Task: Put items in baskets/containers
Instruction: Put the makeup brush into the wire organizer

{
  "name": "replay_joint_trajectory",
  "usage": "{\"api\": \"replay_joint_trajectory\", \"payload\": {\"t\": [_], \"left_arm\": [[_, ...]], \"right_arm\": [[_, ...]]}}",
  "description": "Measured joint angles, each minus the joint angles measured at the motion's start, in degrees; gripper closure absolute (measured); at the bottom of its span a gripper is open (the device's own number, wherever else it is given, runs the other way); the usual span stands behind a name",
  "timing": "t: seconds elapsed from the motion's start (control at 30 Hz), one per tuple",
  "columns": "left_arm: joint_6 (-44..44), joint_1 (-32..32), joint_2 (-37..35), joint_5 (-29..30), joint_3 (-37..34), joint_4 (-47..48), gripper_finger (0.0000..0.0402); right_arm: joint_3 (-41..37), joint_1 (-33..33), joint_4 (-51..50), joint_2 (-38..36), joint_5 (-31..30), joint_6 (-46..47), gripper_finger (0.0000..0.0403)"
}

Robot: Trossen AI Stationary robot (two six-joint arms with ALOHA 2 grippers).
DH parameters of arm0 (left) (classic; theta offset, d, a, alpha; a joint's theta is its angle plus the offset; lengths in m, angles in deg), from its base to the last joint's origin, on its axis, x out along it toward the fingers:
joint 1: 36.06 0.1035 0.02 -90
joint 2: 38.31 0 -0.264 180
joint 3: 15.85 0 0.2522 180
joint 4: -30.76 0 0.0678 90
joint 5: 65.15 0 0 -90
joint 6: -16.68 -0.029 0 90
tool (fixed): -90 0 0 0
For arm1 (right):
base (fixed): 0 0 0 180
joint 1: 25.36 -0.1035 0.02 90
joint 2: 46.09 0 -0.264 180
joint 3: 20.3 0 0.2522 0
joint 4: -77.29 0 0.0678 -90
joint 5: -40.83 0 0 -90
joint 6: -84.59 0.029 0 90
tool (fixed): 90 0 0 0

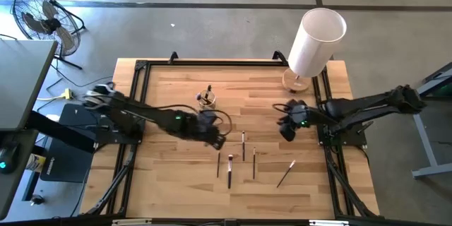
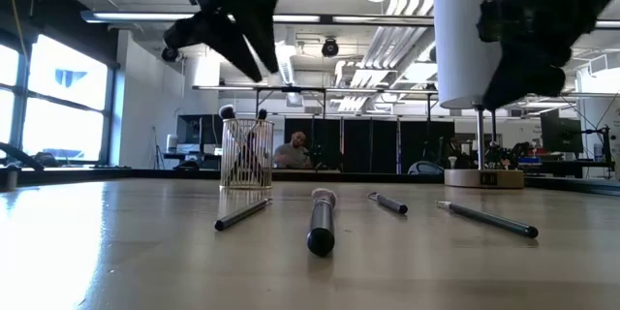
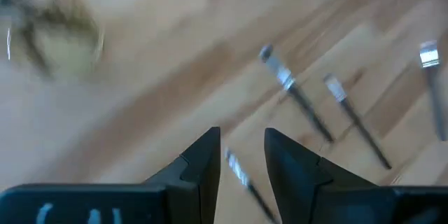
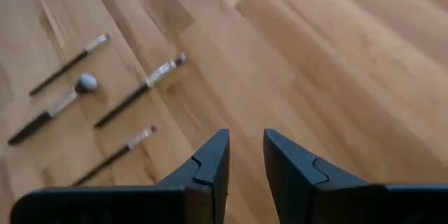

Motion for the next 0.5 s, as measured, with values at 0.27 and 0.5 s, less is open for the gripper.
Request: {"api": "replay_joint_trajectory", "payload": {"t": [0.27,0.5], "left_arm": [[6.7,4.0,17.8,-17.8,14.3,7.0,0.0292],[13.0,5.0,24.9,-24.0,15.8,8.2,0.0292]], "right_arm": [[-5.7,-4.3,-0.4,-6.3,1.4,2.8,0.032],[-5.6,-6.7,-0.3,-6.3,1.5,2.4,0.032]]}}
